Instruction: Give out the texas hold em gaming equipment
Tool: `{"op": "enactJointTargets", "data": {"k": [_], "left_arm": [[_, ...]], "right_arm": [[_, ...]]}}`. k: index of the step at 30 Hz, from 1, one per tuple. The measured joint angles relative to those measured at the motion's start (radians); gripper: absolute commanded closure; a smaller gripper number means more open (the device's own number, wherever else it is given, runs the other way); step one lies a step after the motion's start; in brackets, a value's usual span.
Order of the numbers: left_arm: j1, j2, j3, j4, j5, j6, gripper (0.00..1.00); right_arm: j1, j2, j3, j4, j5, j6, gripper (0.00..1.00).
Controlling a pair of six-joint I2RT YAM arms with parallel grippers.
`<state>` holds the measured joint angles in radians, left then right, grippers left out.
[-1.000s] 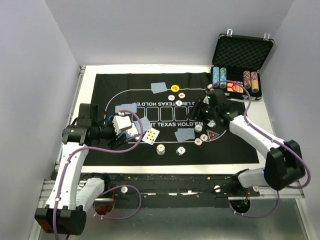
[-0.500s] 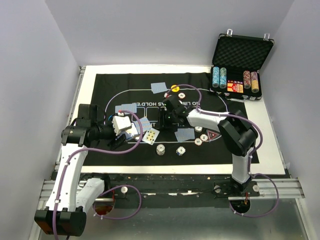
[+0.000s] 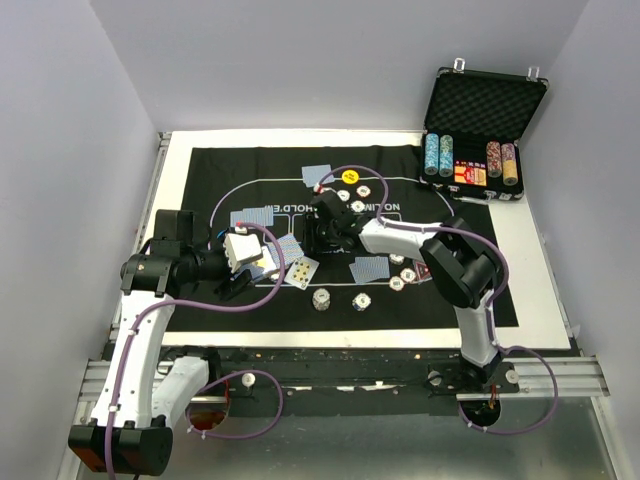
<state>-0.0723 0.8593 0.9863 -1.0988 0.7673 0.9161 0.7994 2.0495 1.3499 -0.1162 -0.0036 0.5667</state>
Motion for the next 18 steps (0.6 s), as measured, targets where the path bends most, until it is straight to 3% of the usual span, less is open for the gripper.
{"op": "enactJointTargets", "data": {"k": [8,18], "left_arm": [[0.0,-0.003,0.0,0.0,0.0,0.0,0.53],[0.0,-0.003,0.0,0.0,0.0,0.0,0.53]], "right_arm": [[0.055,-0.005,-0.028,0.05,0.01,0.0,0.47],[0.122,-0.147,-0.217,0.054,-0.022,0.026,0.49]]}}
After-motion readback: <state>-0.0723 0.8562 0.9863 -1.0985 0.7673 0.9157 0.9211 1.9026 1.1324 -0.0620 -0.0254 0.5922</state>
